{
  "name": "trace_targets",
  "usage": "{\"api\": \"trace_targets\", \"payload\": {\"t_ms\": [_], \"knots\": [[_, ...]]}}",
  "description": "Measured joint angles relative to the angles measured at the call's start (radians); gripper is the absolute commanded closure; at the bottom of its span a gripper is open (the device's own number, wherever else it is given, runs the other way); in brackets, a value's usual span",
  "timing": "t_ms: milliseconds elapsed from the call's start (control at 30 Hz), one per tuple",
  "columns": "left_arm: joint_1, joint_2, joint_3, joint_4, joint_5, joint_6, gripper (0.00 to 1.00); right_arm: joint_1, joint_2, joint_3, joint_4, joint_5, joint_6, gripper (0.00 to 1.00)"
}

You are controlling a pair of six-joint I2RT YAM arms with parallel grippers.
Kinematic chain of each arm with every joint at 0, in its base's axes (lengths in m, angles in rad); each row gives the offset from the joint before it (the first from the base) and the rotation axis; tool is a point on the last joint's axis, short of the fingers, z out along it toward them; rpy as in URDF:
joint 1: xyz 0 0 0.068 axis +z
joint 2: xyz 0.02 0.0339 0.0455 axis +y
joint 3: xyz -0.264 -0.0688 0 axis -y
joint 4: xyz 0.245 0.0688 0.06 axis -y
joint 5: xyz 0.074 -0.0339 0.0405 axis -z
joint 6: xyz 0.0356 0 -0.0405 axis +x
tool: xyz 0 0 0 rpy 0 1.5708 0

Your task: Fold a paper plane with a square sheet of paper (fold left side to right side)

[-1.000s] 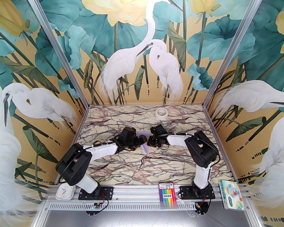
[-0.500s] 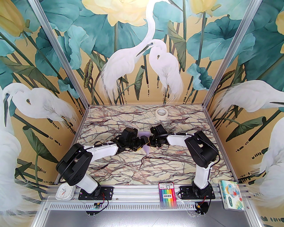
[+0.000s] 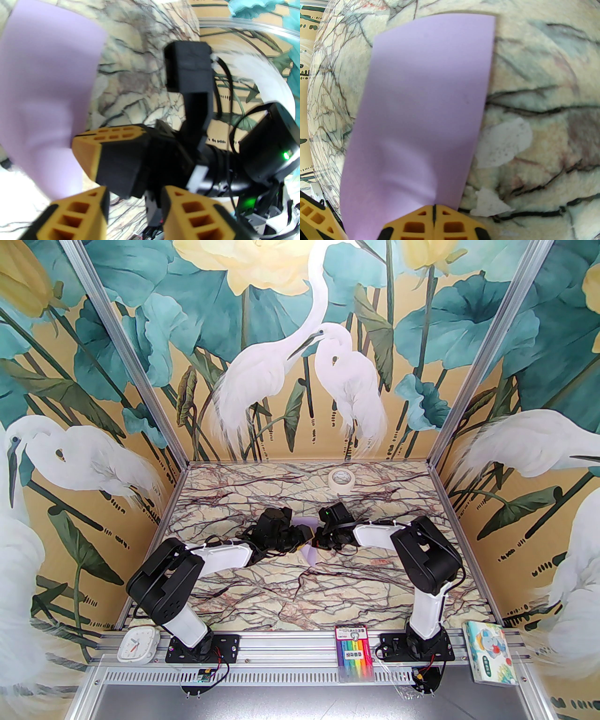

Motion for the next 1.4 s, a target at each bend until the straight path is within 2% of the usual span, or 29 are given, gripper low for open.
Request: {"api": "trace_targets", "payload": {"t_ms": [67, 133, 400, 533, 733, 800, 1000, 1400], "knots": [[0.000, 0.010, -0.005, 0.000, -0.001, 0.000, 0.73, 0.004, 0.000, 0.000, 0.000, 0.000, 0.000, 1.00], [0.000, 0.018, -0.008, 0.000, -0.001, 0.000, 0.77, 0.005, 0.000, 0.000, 0.000, 0.000, 0.000, 1.00], [0.011, 0.012, -0.017, -0.013, -0.004, 0.006, 0.63, 0.005, 0.000, 0.000, 0.000, 0.000, 0.000, 1.00], [0.020, -0.053, -0.017, -0.092, -0.032, 0.040, 0.46, 0.005, 0.000, 0.000, 0.000, 0.000, 0.000, 1.00], [0.026, -0.192, -0.008, -0.280, -0.142, 0.109, 0.11, 0.005, 0.000, 0.000, 0.000, 0.000, 0.000, 1.00], [0.027, -0.207, -0.003, -0.352, -0.187, 0.124, 0.07, 0.005, 0.000, 0.000, 0.000, 0.000, 0.000, 1.00], [0.027, -0.187, -0.003, -0.489, -0.230, 0.128, 0.05, 0.005, 0.000, 0.000, 0.000, 0.000, 0.000, 1.00], [0.032, -0.103, -0.003, -0.493, -0.216, 0.080, 0.09, 0.005, 0.000, 0.000, 0.000, 0.000, 0.000, 1.00]]}}
